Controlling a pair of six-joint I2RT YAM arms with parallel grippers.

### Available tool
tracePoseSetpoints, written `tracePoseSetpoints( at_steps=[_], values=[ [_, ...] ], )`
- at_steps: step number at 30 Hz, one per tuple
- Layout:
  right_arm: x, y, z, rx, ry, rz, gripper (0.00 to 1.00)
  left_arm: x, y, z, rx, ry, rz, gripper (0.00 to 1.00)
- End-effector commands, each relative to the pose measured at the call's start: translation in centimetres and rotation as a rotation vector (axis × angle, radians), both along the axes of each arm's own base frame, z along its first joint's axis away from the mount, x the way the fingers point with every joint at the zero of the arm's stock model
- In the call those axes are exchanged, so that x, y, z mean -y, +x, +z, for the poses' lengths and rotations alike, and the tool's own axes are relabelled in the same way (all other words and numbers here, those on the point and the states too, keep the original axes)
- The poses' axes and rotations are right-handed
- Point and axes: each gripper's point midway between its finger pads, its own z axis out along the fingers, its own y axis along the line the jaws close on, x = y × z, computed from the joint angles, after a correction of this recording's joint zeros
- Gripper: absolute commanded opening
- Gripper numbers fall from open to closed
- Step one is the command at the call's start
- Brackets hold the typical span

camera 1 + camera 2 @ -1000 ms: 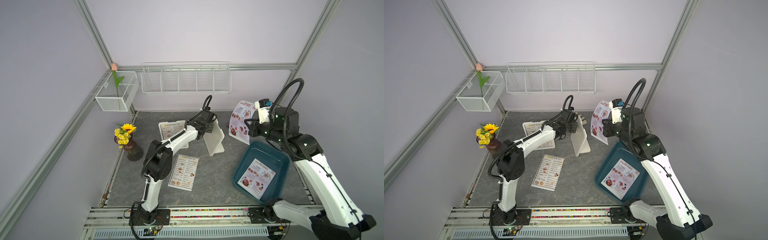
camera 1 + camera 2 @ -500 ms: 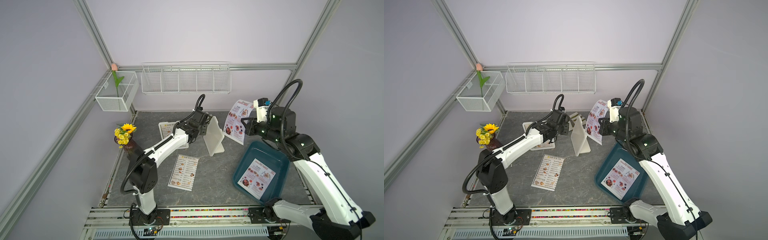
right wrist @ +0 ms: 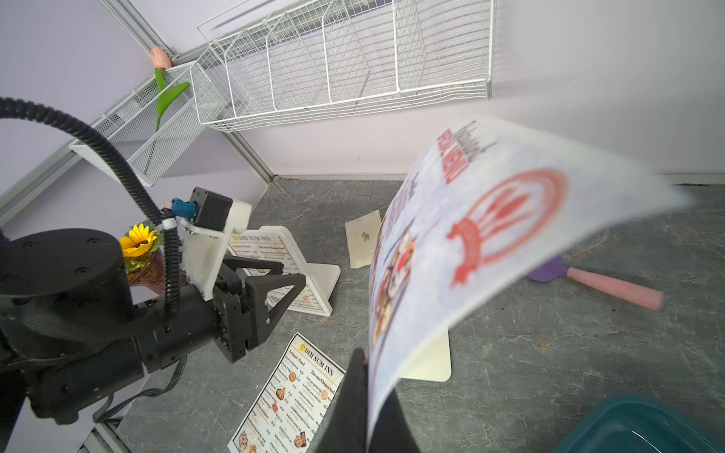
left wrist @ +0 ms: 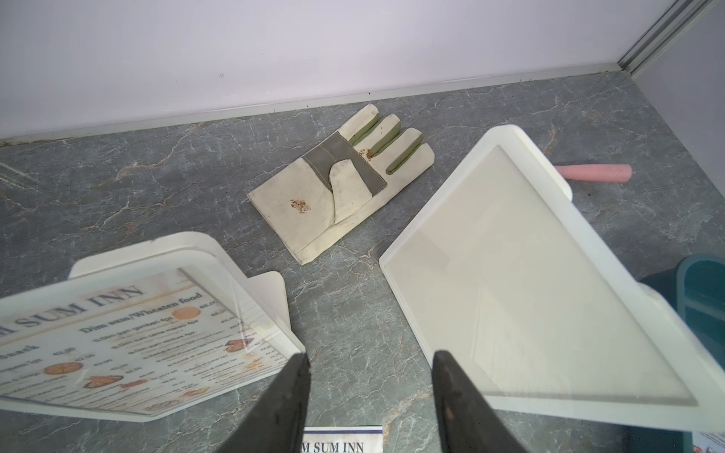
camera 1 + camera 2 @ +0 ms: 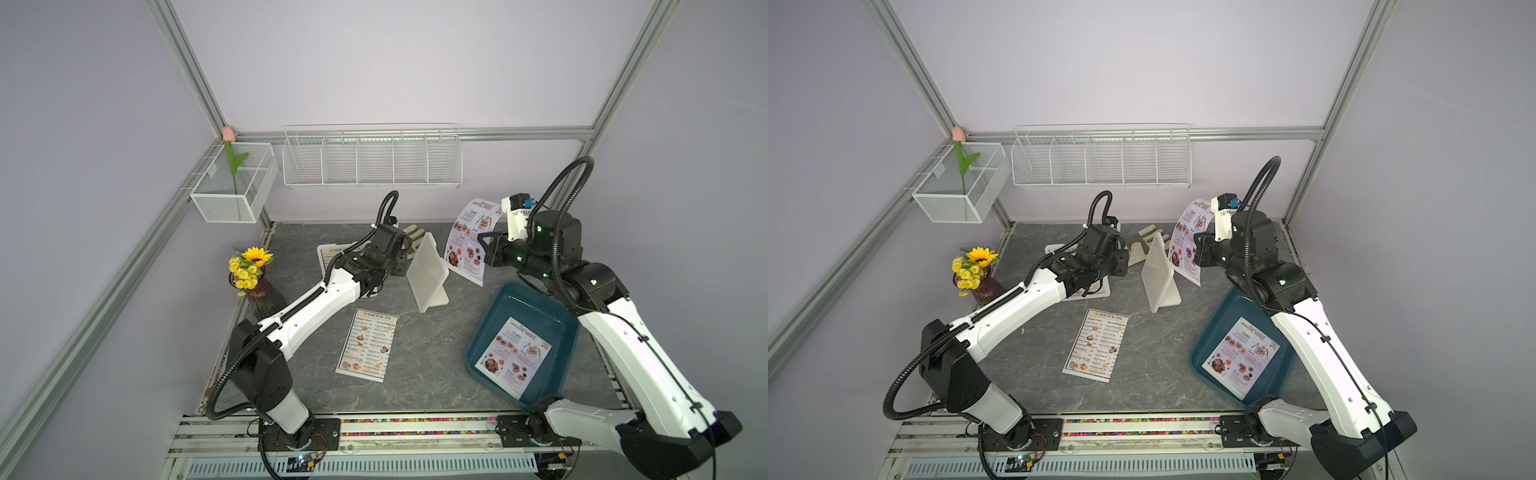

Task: Replace the menus in the menu holders
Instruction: Insert the menu into the menu holder.

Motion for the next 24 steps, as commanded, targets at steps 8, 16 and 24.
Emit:
tracePoseSetpoints(
  at_steps=[8,16,24],
  values=[
    [0.5,1.2,-1.3,-0.014,0.005,-0.034,0.07,-0.1,-0.8,0.7,0.003,-0.021,0.003,0.52],
    [0.4,1.3,-1.8,-0.031,0.006,-0.023,0.07,0.2,-0.7,0.5,0.001,-0.022,-0.001,0.52],
    [-0.1,2.2,-2.7,-0.052,0.001,-0.017,0.07,0.4,-0.9,1.1,0.012,-0.015,-0.020,0.52]
  ],
)
